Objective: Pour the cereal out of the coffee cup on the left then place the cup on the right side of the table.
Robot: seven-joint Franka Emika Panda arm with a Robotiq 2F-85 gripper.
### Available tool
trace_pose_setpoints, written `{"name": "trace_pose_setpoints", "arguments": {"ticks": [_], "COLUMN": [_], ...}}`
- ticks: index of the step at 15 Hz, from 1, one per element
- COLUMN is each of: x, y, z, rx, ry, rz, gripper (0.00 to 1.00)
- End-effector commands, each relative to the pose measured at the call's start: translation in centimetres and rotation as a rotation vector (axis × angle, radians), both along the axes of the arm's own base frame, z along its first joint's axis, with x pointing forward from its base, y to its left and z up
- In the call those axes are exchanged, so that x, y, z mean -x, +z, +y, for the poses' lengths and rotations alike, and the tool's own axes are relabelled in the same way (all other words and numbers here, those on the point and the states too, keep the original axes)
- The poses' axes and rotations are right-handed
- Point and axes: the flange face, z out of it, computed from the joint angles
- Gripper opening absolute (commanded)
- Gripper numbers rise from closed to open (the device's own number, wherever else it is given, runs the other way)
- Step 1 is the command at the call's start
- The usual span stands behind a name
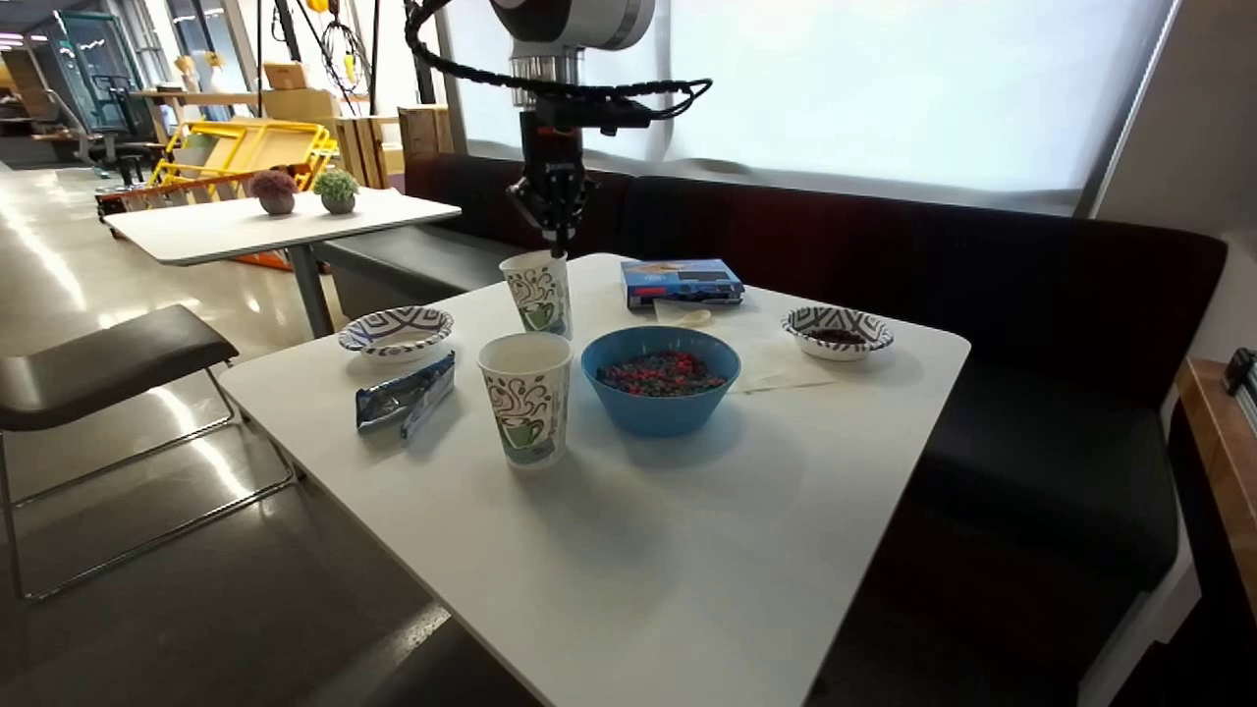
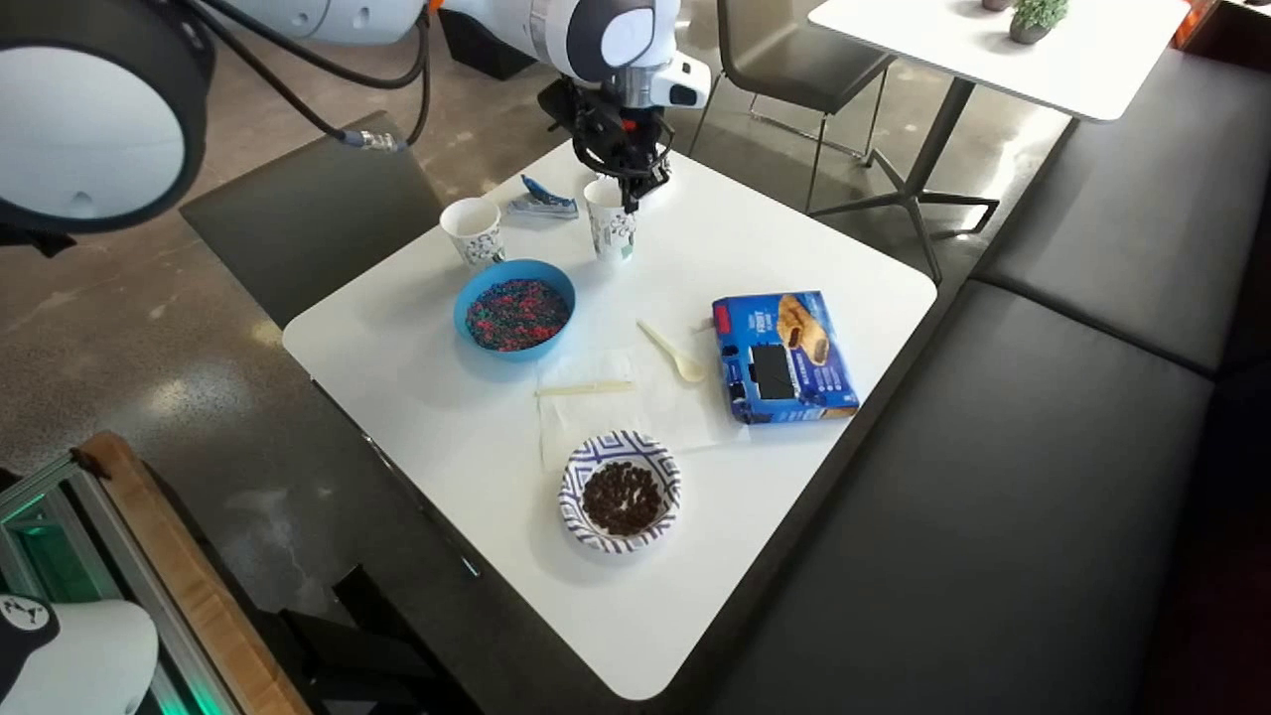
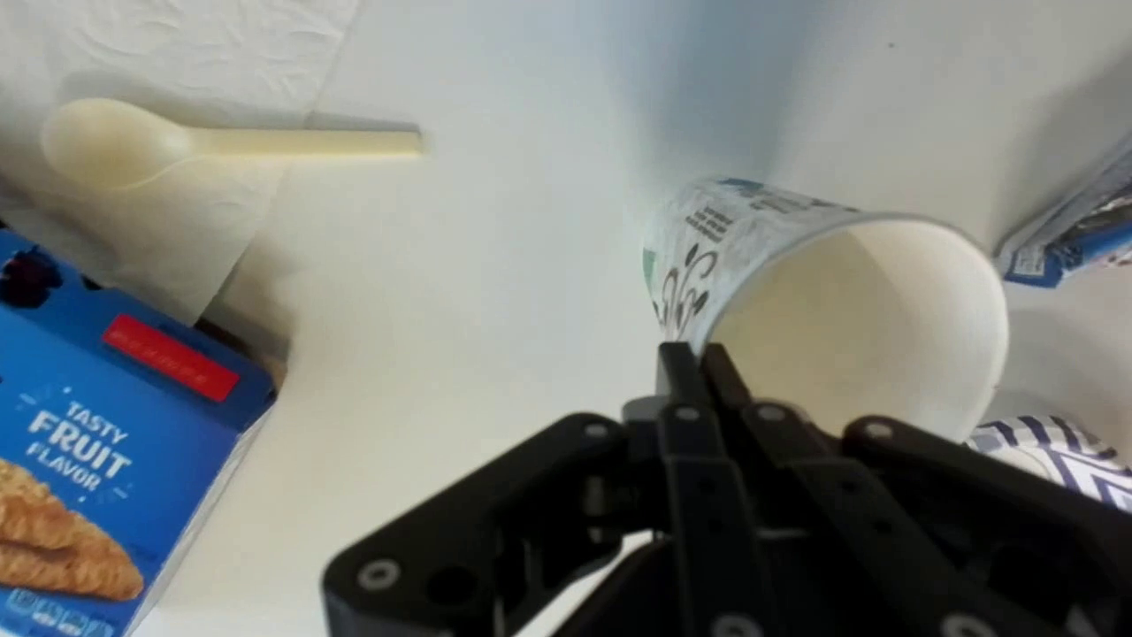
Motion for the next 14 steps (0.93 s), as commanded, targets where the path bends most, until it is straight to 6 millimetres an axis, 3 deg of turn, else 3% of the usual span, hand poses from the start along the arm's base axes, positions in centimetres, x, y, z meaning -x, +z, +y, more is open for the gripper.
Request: {"name": "trace_pose_setpoints", "arguments": {"ticks": [1,5,9,11,12,13,14], "x": [-1.3,-2.8,-2.5,-2.4,-2.4,-2.5,-2.6], "y": [-1.2,-2.3,-3.9,-3.8,-3.4,-3.1,-2.0], "z": [-1.1,0.1,1.9,2.5,2.7,2.8,2.8], "rx": [-0.163,-0.146,-0.029,0.025,0.030,0.057,0.082], "ry": [-0.094,-0.086,0.071,0.137,0.163,0.176,0.191], "rz": [-0.061,-0.280,-0.312,-0.317,-0.306,-0.322,-0.331], "gripper": [0.01,0.01,0.01,0.01,0.29,0.29,0.36]}}
